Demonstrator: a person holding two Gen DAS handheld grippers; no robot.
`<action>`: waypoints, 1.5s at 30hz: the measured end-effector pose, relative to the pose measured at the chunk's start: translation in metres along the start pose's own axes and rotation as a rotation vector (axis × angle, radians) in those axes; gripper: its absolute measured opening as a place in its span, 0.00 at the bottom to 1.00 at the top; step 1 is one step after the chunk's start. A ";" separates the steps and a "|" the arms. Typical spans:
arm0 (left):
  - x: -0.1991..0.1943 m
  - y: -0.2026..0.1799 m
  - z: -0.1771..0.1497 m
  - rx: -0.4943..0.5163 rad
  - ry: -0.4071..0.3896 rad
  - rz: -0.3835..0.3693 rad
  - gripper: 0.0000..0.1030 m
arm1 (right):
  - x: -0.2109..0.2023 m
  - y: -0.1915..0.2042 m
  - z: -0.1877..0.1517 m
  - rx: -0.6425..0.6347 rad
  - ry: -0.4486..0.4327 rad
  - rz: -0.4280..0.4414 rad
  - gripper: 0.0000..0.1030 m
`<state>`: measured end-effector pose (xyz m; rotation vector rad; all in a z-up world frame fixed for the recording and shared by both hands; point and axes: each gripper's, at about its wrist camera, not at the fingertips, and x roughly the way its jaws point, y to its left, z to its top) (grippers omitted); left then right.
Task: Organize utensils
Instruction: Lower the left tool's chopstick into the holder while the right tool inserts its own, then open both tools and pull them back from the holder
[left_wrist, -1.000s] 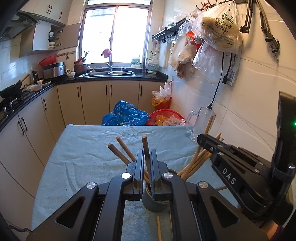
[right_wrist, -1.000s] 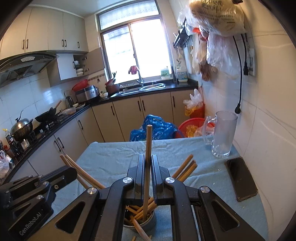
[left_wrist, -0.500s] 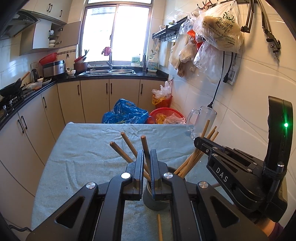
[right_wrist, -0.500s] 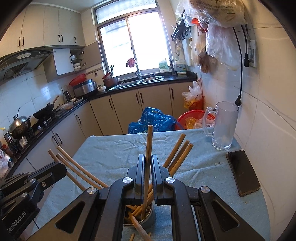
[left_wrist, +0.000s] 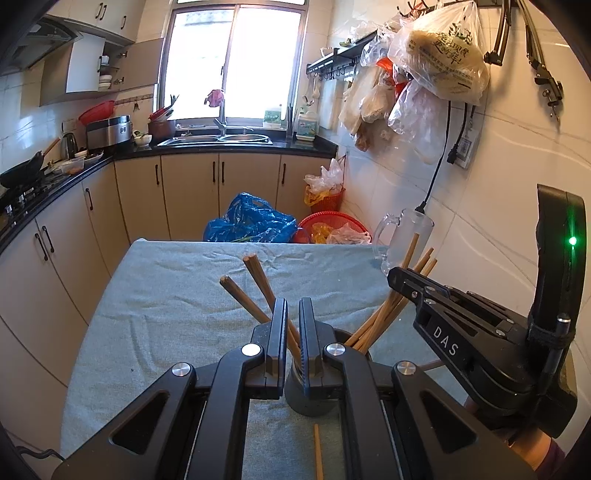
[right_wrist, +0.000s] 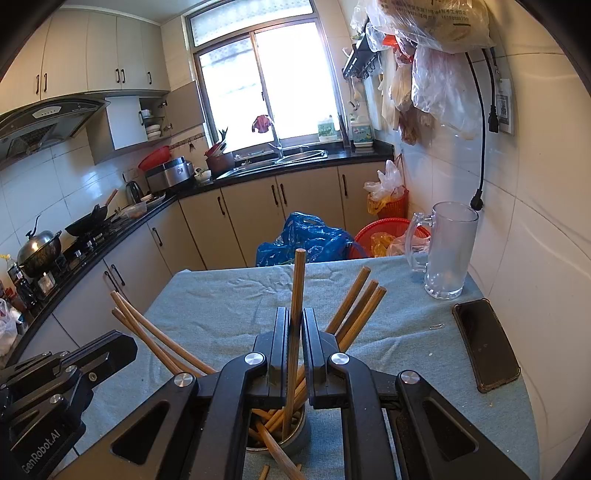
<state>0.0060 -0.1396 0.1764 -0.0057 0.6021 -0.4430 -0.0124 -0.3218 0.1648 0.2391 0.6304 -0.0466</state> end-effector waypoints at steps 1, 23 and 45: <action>-0.001 -0.001 0.001 -0.002 -0.001 -0.001 0.05 | 0.000 0.000 0.000 0.001 0.000 0.003 0.12; -0.082 0.000 0.002 -0.015 -0.130 0.048 0.54 | -0.065 0.015 0.021 -0.013 -0.118 -0.002 0.41; -0.143 0.048 -0.092 -0.159 -0.069 0.119 0.65 | -0.119 0.017 -0.055 -0.104 -0.024 -0.011 0.46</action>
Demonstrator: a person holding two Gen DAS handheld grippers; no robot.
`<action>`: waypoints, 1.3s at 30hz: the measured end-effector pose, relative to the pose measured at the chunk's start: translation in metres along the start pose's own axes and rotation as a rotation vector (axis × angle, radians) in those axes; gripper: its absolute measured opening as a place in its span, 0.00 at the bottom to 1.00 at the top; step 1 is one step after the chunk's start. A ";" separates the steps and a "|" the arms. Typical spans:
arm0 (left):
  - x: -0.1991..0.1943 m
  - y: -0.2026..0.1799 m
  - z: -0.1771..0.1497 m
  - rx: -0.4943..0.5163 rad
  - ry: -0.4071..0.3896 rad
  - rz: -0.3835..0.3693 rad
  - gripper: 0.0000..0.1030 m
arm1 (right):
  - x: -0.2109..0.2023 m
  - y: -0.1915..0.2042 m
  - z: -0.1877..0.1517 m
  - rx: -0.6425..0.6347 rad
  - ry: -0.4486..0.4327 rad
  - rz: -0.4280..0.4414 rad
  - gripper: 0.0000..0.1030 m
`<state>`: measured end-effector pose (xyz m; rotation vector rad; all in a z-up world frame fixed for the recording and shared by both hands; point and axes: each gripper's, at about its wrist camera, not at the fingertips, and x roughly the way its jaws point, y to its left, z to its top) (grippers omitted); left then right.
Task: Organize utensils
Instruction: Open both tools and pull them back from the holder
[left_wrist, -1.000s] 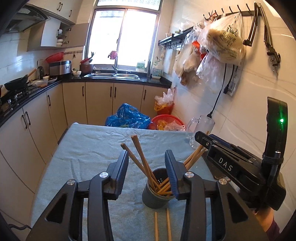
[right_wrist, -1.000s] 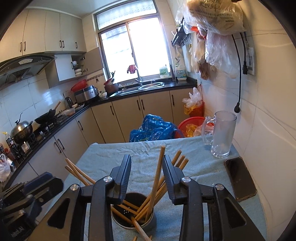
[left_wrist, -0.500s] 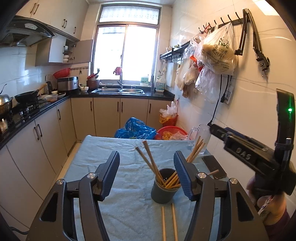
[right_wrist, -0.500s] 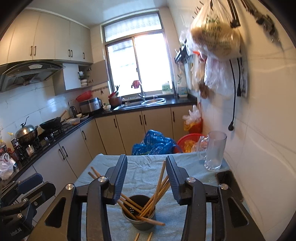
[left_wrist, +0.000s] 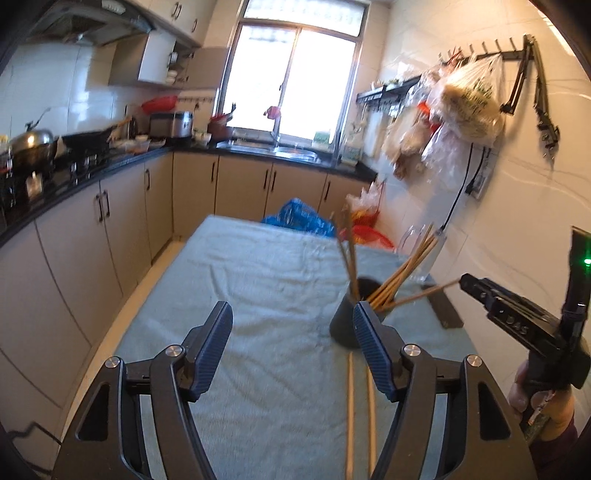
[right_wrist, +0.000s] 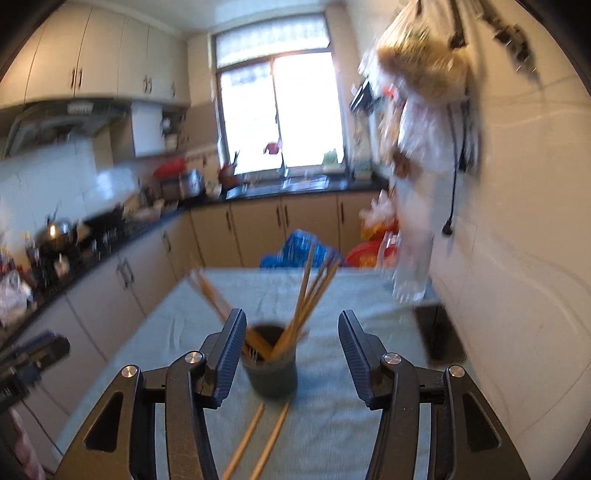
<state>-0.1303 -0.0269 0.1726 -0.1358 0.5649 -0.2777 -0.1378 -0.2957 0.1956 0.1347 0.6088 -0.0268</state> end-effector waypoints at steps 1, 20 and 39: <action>0.005 0.002 -0.005 -0.003 0.019 0.007 0.65 | 0.011 0.000 -0.004 0.004 0.037 0.014 0.29; 0.041 0.017 -0.029 -0.036 0.112 0.029 0.65 | 0.086 -0.011 0.035 0.001 0.098 -0.014 0.22; 0.059 0.004 -0.053 -0.030 0.212 0.015 0.65 | -0.006 -0.067 0.000 0.153 0.005 -0.054 0.74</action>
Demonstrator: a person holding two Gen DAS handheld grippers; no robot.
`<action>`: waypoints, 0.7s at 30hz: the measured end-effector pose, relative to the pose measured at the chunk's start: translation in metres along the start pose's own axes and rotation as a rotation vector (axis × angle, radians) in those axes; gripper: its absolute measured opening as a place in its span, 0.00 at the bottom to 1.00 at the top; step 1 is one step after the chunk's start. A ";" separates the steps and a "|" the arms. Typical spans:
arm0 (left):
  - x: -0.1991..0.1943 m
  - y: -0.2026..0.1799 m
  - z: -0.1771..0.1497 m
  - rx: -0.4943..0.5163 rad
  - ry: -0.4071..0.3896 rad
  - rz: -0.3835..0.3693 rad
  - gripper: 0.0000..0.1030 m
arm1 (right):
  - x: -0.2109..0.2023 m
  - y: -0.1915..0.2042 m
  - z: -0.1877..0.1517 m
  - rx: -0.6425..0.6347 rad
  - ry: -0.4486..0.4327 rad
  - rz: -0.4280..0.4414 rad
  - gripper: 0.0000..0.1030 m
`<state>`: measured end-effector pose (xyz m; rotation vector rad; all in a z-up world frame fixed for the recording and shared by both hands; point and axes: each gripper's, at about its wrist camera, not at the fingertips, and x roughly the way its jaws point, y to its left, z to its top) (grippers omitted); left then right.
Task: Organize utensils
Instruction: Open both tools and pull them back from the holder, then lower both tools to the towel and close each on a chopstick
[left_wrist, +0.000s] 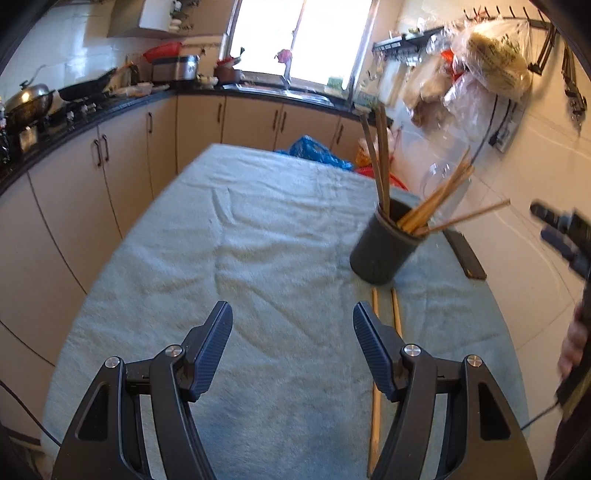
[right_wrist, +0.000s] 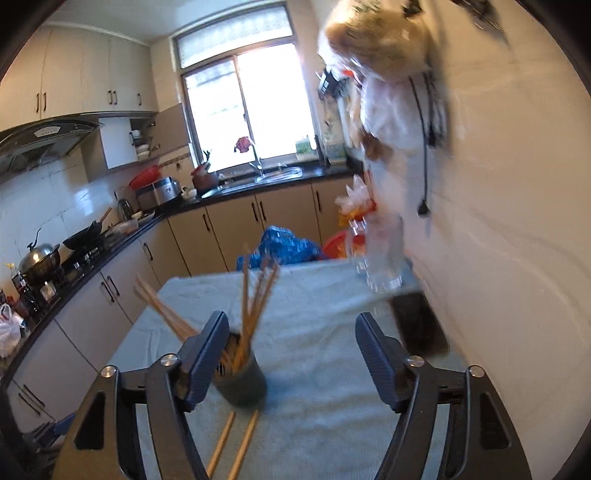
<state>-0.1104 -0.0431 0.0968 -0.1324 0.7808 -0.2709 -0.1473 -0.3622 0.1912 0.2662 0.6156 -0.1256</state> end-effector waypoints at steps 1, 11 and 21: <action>0.005 -0.004 -0.004 0.011 0.020 -0.011 0.65 | 0.005 -0.001 -0.018 0.000 0.048 0.007 0.74; 0.019 -0.014 -0.028 0.065 0.097 -0.006 0.59 | 0.081 0.052 -0.113 -0.157 0.363 0.104 0.52; 0.038 -0.042 -0.044 0.150 0.173 -0.067 0.59 | 0.114 0.065 -0.137 -0.225 0.434 0.046 0.34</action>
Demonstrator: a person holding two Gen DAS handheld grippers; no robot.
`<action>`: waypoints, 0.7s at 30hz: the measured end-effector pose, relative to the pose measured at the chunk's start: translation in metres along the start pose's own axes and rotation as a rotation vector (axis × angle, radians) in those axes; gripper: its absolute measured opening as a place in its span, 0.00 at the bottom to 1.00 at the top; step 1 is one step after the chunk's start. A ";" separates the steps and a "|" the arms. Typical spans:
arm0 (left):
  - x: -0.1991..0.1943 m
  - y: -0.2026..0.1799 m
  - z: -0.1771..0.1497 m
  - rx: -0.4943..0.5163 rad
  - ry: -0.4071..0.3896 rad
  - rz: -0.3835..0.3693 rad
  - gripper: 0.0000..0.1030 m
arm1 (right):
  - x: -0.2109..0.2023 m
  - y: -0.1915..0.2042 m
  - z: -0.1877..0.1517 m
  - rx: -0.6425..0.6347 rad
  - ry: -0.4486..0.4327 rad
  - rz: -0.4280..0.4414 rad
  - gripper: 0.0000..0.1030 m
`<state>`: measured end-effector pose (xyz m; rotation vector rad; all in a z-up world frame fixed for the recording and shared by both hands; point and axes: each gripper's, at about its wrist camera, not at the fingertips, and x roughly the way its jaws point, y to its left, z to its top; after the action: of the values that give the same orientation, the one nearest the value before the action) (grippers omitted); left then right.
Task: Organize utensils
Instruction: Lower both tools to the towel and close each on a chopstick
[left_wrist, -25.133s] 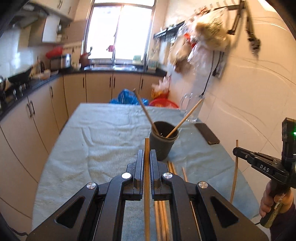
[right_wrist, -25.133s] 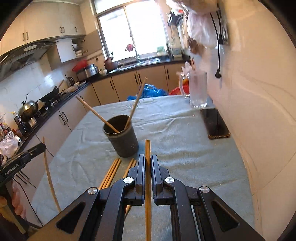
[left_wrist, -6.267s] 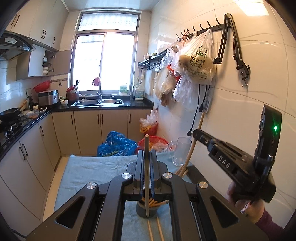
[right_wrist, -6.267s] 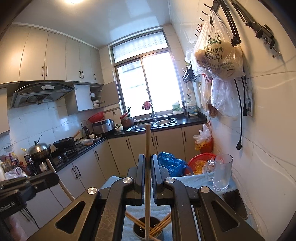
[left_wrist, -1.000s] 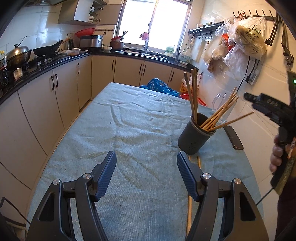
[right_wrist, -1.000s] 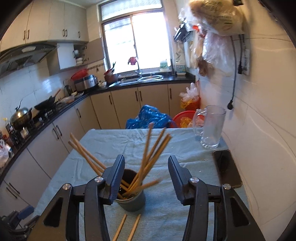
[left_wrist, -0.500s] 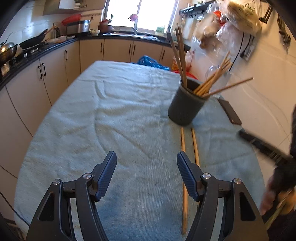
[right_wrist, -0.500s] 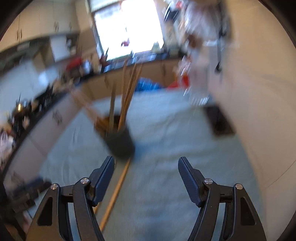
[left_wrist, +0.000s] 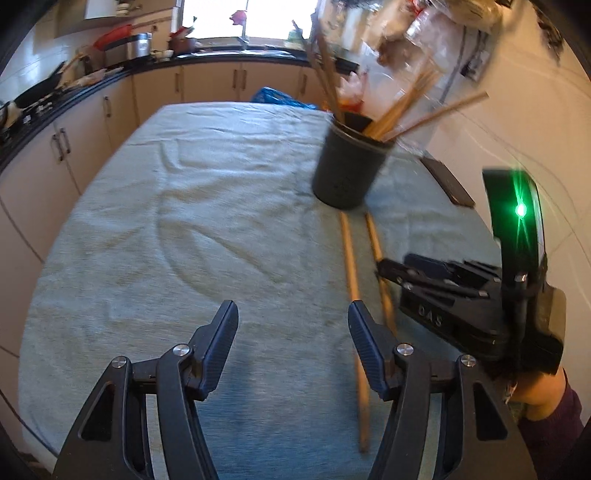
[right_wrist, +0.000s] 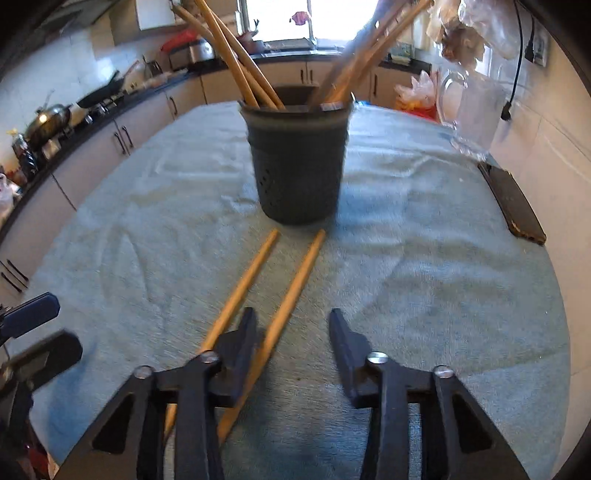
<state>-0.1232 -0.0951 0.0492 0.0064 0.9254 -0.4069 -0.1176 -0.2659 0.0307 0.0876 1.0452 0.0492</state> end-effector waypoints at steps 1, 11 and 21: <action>0.004 -0.004 0.000 0.011 0.011 -0.008 0.59 | -0.001 -0.006 -0.001 0.016 0.001 0.001 0.34; 0.047 -0.039 0.001 0.097 0.106 -0.058 0.44 | -0.015 -0.053 -0.021 0.102 0.029 -0.036 0.18; 0.054 -0.007 0.000 -0.079 0.177 -0.072 0.07 | -0.013 -0.025 -0.010 0.095 0.011 0.096 0.34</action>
<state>-0.0967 -0.1195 0.0087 -0.0640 1.1187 -0.4408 -0.1327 -0.2918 0.0347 0.2241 1.0541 0.0876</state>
